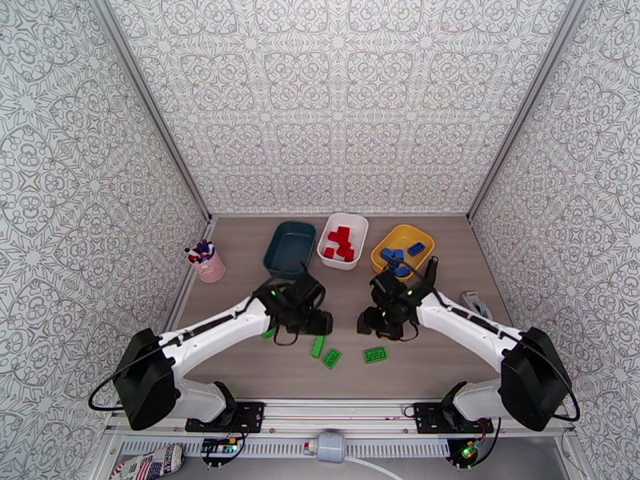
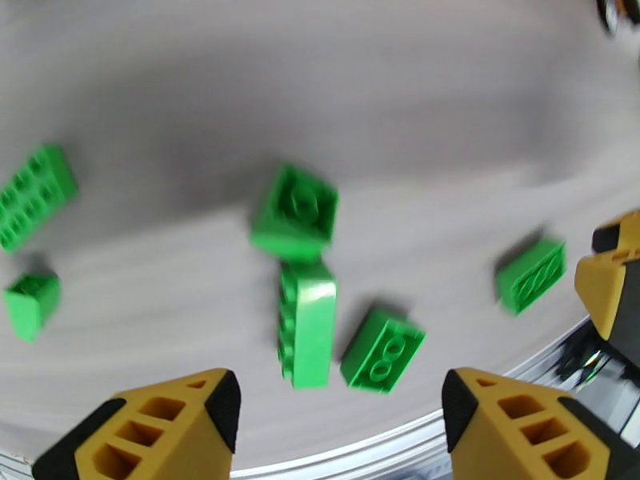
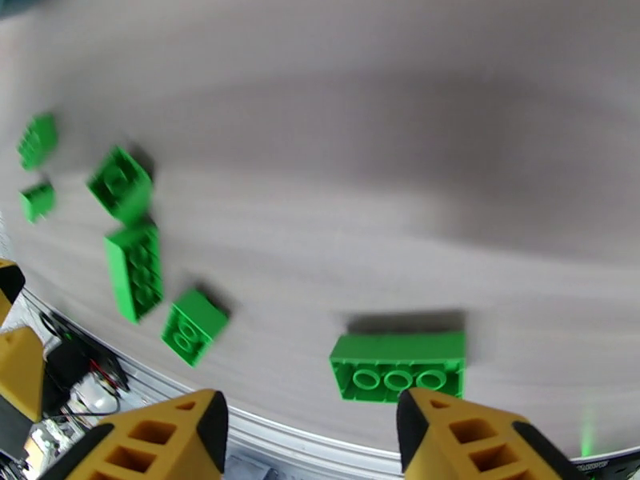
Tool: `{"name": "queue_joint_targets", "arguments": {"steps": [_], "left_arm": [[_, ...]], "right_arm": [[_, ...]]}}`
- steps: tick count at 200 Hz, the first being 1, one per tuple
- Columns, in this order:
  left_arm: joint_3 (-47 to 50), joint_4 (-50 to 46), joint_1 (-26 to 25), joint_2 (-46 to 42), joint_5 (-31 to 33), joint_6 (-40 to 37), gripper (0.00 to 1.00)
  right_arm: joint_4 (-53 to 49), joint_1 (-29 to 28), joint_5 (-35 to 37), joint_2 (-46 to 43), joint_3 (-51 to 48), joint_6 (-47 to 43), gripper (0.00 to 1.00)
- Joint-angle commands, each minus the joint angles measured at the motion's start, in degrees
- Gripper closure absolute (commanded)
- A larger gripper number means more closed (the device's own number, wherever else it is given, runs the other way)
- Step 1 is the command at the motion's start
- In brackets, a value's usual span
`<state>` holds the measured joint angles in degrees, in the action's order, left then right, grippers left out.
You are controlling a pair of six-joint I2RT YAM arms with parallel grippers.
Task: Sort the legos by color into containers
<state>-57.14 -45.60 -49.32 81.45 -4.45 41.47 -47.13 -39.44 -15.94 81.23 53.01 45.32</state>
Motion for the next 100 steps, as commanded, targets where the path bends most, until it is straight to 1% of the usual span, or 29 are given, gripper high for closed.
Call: {"name": "queue_joint_targets", "arguments": {"steps": [1, 43, 100], "left_arm": [[2.06, 2.19, -2.25, 1.26, 2.34, 1.84, 0.32], [2.89, 3.93, -4.59, 5.95, 2.45, 1.86, 0.4], [2.66, 3.87, -4.38, 10.92, 3.64, 1.98, 0.47]], "right_arm": [[2.33, -1.92, 1.68, -0.63, -1.91, 3.41, 0.39], [1.96, -2.66, 2.14, -1.15, -1.74, 3.94, 0.39], [1.92, -2.66, 2.54, -1.5, -1.25, 4.63, 0.39]]}}
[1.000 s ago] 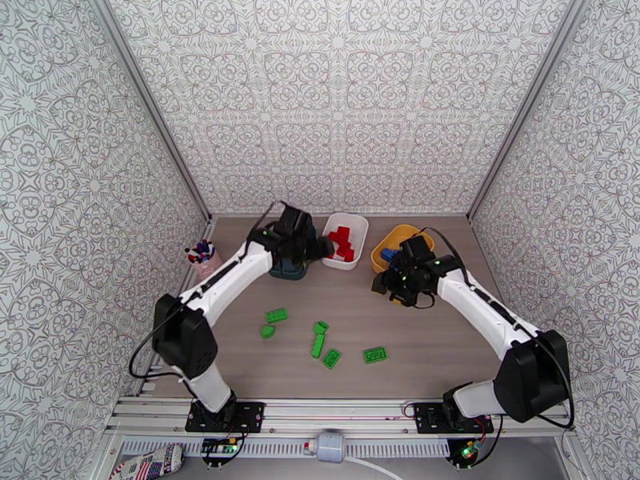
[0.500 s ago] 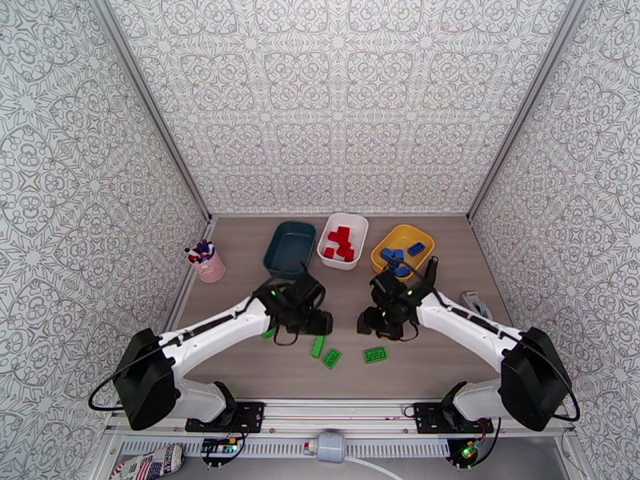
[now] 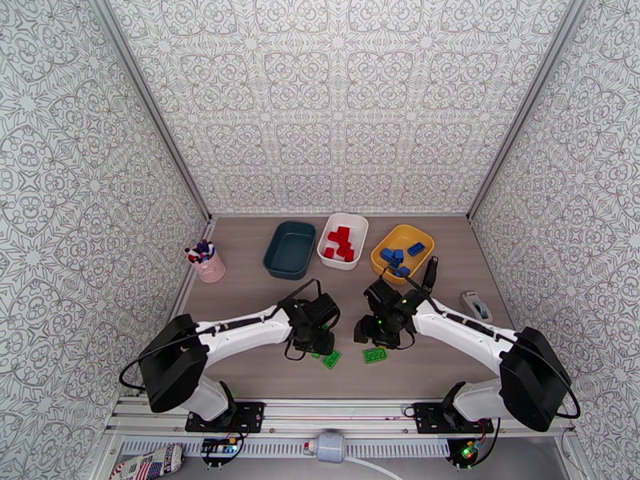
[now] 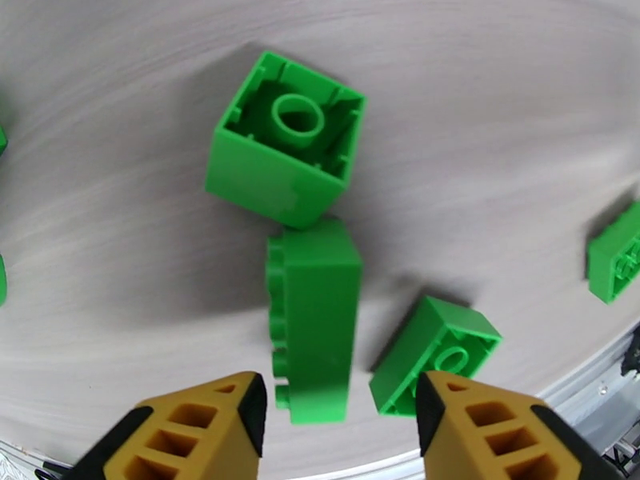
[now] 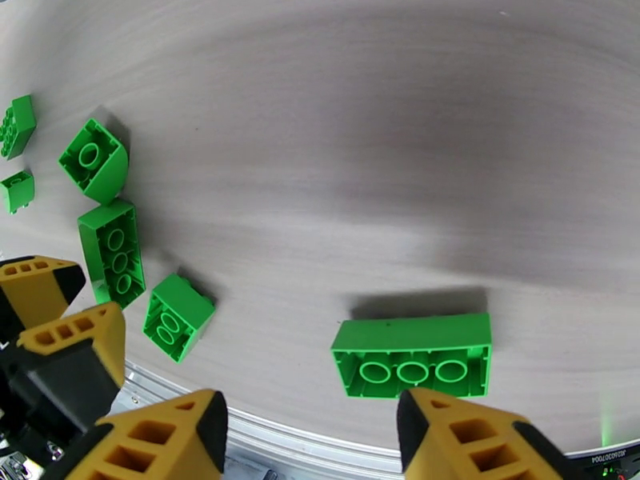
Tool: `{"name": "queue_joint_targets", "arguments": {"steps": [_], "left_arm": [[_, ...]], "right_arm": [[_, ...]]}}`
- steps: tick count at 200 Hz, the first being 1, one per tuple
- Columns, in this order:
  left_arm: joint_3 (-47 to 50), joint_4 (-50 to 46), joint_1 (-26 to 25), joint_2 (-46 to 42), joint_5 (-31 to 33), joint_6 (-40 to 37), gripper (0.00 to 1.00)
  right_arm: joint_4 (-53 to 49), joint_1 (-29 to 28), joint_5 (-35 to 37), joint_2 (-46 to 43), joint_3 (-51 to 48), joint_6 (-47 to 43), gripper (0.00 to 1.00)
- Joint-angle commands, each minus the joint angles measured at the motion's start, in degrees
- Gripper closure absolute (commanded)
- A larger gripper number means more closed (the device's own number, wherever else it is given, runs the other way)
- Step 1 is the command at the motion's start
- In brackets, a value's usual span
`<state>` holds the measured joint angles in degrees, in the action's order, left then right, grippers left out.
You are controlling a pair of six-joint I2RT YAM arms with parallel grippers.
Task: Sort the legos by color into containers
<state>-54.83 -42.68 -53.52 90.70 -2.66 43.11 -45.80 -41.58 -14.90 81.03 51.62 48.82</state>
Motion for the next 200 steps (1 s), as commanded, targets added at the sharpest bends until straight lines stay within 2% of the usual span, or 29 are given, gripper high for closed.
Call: {"name": "queue_joint_targets", "arguments": {"steps": [1, 50, 101, 156, 173, 200], "left_arm": [[0.34, 0.98, -0.14, 1.76, 1.86, 0.37, 0.47], [0.25, 1.54, 0.13, 3.6, 2.37, 1.44, 0.54], [0.78, 1.38, 0.61, 3.1, 2.37, 1.62, 0.71], [-0.77, -2.4, 1.55, -3.72, 1.51, -0.13, 0.77], [-1.52, -3.29, 3.14, -6.46, 1.07, -1.33, 0.77], [-3.18, -2.71, 9.16, -9.31, -1.57, -2.55, 0.77]], "right_arm": [[0.56, -0.52, 1.51, -1.31, 0.15, 1.16, 0.39], [0.71, -0.51, 1.33, -0.2, 1.34, 0.98, 0.39], [0.65, -0.51, 1.18, 1.58, 3.49, 0.14, 0.39], [0.69, -0.51, 0.54, 2.25, 5.99, -1.27, 0.39], [2.06, -0.51, -0.77, 2.71, 7.11, -1.7, 0.39], [5.56, -0.32, -3.64, 4.99, 10.55, -2.05, 0.38]]}}
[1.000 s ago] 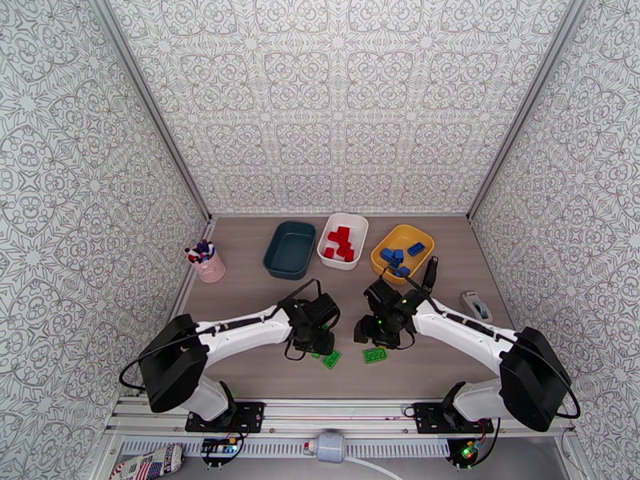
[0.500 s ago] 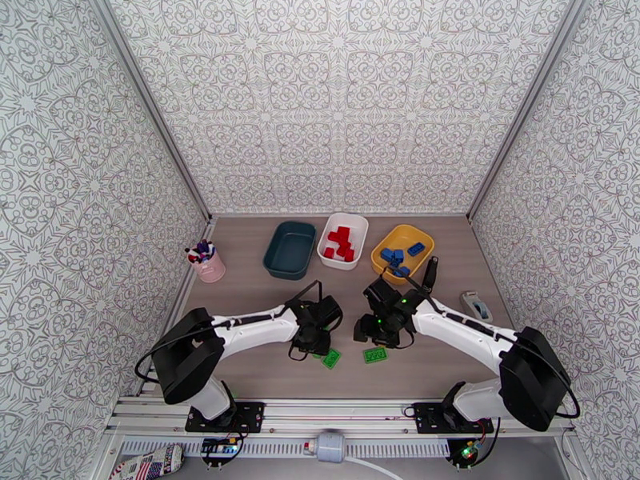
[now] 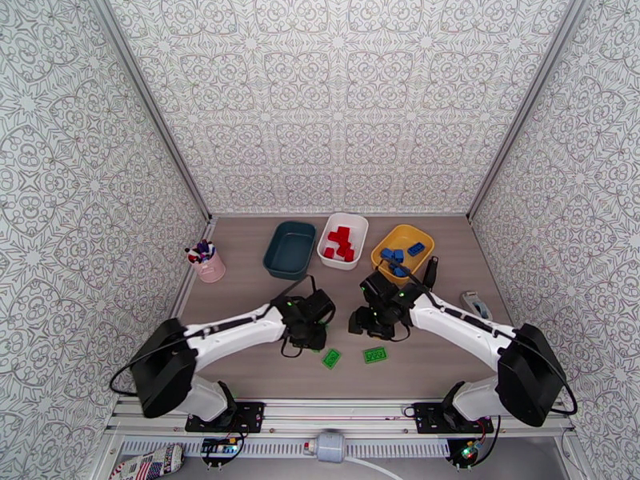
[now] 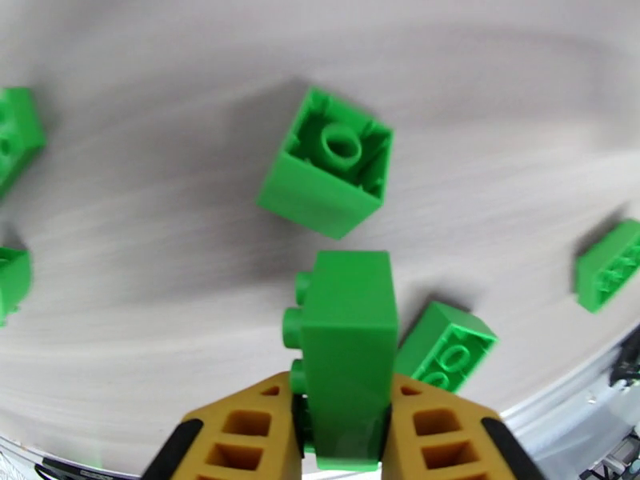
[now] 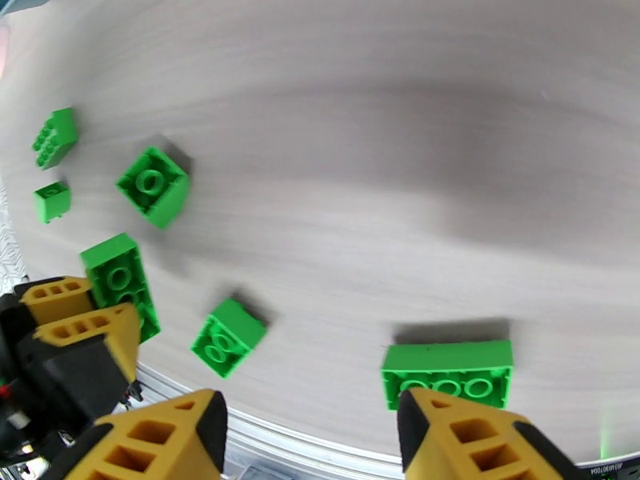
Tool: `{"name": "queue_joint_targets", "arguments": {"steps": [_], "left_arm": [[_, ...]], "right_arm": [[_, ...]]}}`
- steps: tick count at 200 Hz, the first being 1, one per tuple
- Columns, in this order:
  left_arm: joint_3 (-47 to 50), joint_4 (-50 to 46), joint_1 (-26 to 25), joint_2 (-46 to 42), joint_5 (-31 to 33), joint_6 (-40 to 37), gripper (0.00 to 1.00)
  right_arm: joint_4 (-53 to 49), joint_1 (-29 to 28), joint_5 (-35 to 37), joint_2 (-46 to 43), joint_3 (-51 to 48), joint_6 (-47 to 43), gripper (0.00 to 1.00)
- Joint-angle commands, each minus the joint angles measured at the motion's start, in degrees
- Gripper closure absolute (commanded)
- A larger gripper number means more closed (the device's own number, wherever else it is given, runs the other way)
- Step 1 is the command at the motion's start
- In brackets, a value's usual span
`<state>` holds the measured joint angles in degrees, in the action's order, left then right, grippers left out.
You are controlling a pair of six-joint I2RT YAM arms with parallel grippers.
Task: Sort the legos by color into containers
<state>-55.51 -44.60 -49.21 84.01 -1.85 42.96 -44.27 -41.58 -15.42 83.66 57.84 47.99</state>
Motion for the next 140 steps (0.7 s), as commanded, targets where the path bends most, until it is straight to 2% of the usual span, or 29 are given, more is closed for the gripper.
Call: {"name": "queue_joint_targets", "arguments": {"steps": [1, 49, 86, 98, 102, 104, 140], "left_arm": [[-2.59, -0.77, 5.01, -2.71, -2.51, -2.46, 0.77], [-6.34, 4.0, 19.25, -3.41, -10.56, -4.02, 0.77], [-9.79, 9.94, 30.68, 0.72, -17.73, -2.66, 0.77], [-12.28, 10.49, 33.12, 3.36, -18.31, -2.55, 0.77], [-13.21, 10.57, 33.85, 4.33, -18.49, -2.6, 0.77], [-13.64, 10.6, 34.21, 4.65, -18.53, -2.61, 0.77], [-24.43, 8.92, 37.75, 14.07, -18.52, -4.01, 0.77]], "right_arm": [[4.11, -0.29, -3.25, 2.55, 4.57, -1.27, 0.38], [7.71, 0.71, -10.3, 10.67, 16.03, -2.02, 0.32], [8.24, 3.28, -14.73, 16.89, 26.79, -1.55, 0.25], [8.26, 4.27, -15.37, 18.71, 29.87, -1.0, 0.2], [8.28, 4.75, -15.55, 19.17, 30.74, -0.74, 0.04], [8.31, 4.93, -15.66, 19.41, 31.19, -0.6, 0.02], [8.22, 8.38, -18.14, 22.71, 37.01, 1.4, 0.01]]}}
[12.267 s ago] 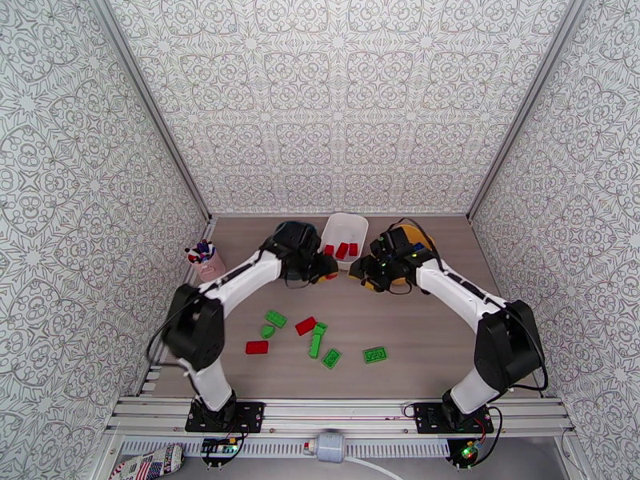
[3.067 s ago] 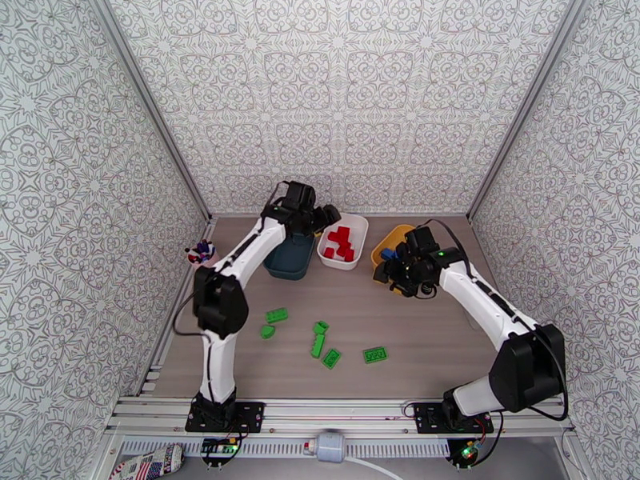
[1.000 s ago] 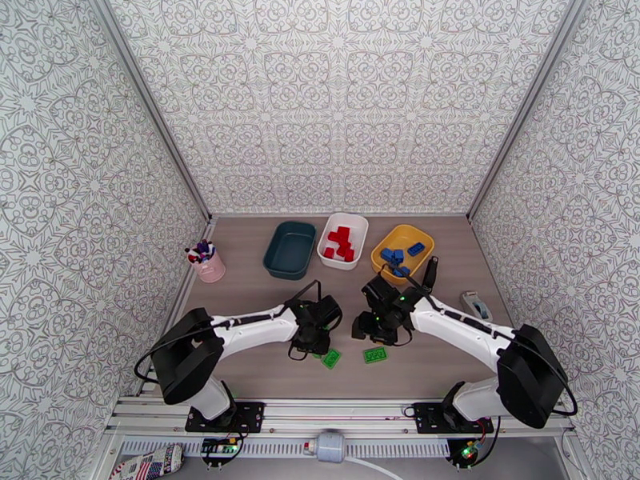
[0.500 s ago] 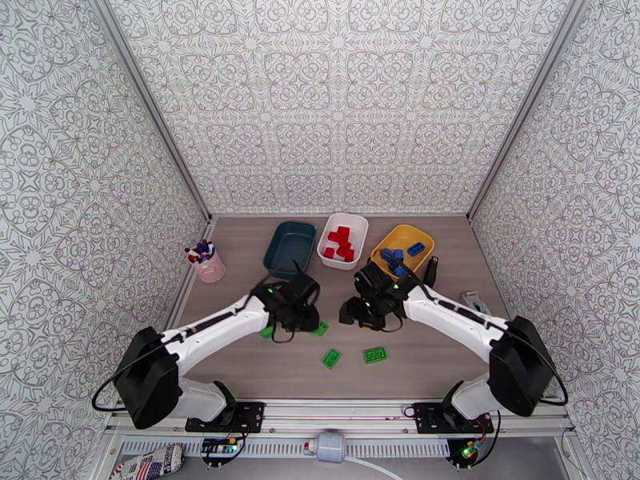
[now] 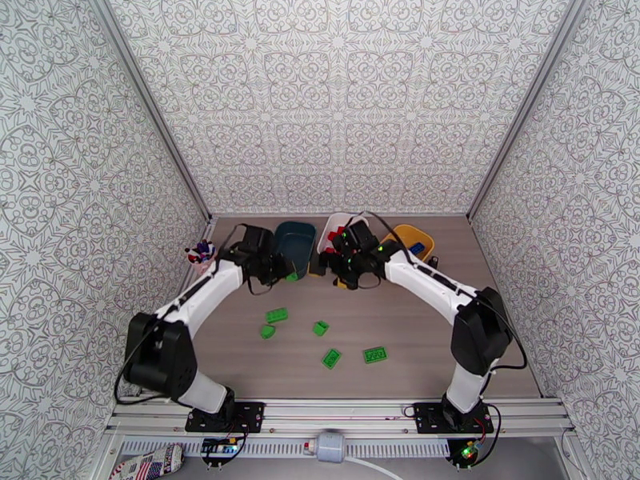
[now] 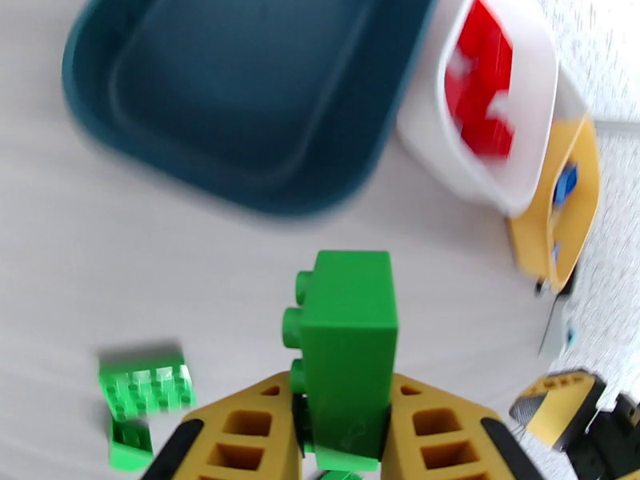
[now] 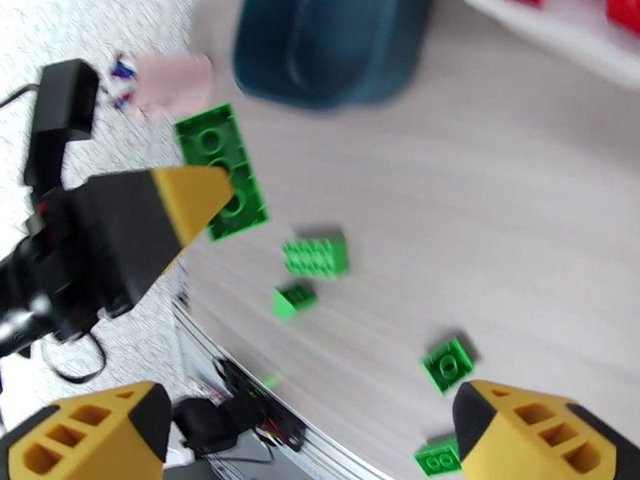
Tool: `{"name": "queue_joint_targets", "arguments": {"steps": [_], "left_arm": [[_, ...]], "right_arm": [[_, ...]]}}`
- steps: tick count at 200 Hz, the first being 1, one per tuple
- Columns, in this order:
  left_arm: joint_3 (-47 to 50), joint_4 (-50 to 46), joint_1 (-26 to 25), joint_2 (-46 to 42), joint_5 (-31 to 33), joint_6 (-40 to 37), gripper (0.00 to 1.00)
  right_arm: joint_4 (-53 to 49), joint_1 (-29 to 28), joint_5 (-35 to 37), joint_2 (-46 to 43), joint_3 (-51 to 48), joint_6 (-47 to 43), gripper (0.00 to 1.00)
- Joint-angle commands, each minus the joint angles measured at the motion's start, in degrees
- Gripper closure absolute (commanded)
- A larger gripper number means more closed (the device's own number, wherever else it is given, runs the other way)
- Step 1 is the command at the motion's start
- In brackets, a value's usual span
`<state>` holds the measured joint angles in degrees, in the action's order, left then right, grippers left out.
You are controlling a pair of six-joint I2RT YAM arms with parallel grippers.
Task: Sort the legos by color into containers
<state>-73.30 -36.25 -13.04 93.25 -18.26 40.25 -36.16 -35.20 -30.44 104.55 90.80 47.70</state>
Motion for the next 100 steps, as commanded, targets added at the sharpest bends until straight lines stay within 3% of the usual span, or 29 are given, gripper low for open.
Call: {"name": "queue_joint_targets", "arguments": {"steps": [1, 18, 46, 69, 100], "left_arm": [[-6.97, 0.43, 1.64, 5.05, -2.07, -1.35, 0.77], [-12.15, -1.44, 2.46, 9.23, -1.37, -2.22, 0.73], [-18.34, -4.51, 2.73, 13.66, -0.42, -3.68, 0.47], [-19.47, -5.51, 2.33, 13.74, 0.71, -4.8, 0.32], [-18.69, -7.47, 0.89, 11.07, 3.42, -6.96, 0.27]], "right_arm": [[0.08, 2.08, -3.13, 1.89, 4.17, 1.69, 0.01], [-2.5, 3.23, -2.32, 2.68, 6.26, 1.47, 0.01], [-6.77, 3.63, 2.76, 1.77, 6.62, -1.51, 0.01], [-7.07, 3.64, 7.22, -1.22, 3.68, -3.51, 0.01], [-3.5, 3.62, 13.64, -7.49, -4.1, -4.47, 0.01]]}}
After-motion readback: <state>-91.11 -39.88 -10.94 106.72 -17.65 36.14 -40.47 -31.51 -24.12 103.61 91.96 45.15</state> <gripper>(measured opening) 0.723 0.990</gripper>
